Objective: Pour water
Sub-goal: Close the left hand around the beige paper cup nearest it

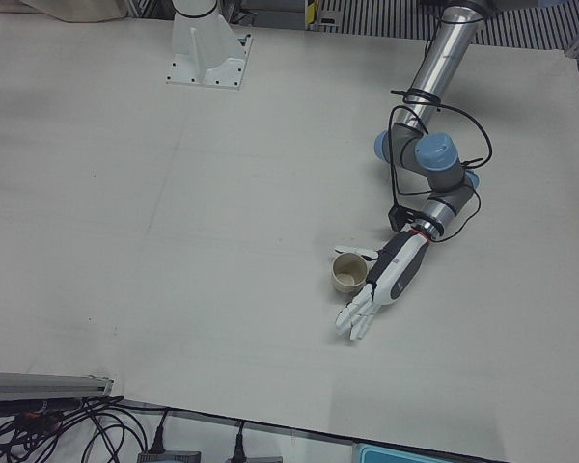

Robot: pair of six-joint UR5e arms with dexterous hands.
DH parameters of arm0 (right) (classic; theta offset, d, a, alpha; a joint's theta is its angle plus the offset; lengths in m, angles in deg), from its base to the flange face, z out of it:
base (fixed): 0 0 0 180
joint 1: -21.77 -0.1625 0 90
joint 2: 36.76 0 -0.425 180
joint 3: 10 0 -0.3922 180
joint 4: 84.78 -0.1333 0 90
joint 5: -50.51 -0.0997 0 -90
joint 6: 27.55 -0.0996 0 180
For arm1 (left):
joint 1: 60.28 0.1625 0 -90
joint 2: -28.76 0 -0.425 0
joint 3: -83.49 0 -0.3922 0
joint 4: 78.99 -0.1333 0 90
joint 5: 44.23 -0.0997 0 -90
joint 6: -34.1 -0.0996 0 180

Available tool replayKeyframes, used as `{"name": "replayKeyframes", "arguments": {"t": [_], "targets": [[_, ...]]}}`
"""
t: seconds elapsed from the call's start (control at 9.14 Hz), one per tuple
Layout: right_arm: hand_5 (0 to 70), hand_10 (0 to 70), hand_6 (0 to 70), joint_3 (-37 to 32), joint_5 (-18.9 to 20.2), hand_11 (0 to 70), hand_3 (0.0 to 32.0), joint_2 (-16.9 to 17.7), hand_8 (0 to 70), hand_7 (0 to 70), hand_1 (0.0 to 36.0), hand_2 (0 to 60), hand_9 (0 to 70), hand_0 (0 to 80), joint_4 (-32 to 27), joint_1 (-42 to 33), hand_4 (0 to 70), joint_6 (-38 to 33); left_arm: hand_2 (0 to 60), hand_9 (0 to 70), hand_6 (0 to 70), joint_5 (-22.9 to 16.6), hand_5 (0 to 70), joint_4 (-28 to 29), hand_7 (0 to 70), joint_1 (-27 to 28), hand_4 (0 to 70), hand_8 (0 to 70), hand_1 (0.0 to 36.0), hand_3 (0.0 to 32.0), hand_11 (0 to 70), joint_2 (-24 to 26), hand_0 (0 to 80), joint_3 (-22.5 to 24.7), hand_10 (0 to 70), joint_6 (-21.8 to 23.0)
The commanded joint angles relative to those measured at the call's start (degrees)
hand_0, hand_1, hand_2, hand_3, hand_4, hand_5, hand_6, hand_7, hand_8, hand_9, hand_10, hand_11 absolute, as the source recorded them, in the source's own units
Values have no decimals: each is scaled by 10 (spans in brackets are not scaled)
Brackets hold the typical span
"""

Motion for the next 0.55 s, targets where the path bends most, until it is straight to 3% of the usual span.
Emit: {"name": "replayKeyframes", "arguments": {"t": [0.0, 0.22, 0.33, 0.44], "targets": [[700, 38, 68, 0, 0, 63, 0, 1, 17, 146, 101, 110, 25, 458, 0, 0, 133, 0, 44, 7, 0, 0, 0, 4, 106, 0, 78, 0, 281, 146, 26, 6, 736, -7, 0, -19], [700, 38, 69, 0, -2, 64, 0, 1, 20, 148, 101, 108, 29, 459, 0, 0, 136, 0, 35, 7, 0, 0, 0, 3, 107, 7, 81, 0, 280, 140, 29, 6, 742, -7, 0, -19], [700, 38, 68, 0, -3, 63, 0, 0, 18, 146, 101, 108, 26, 458, 0, 1, 132, 0, 41, 7, 0, 0, 0, 1, 107, 13, 89, 0, 246, 140, 22, 10, 631, -8, 0, -19], [700, 37, 69, -1, -3, 62, 0, 0, 19, 147, 101, 107, 28, 458, 0, 1, 133, 0, 40, 7, 0, 1, 0, -2, 107, 23, 108, 0, 228, 124, 22, 11, 613, -9, 0, -19]]}}
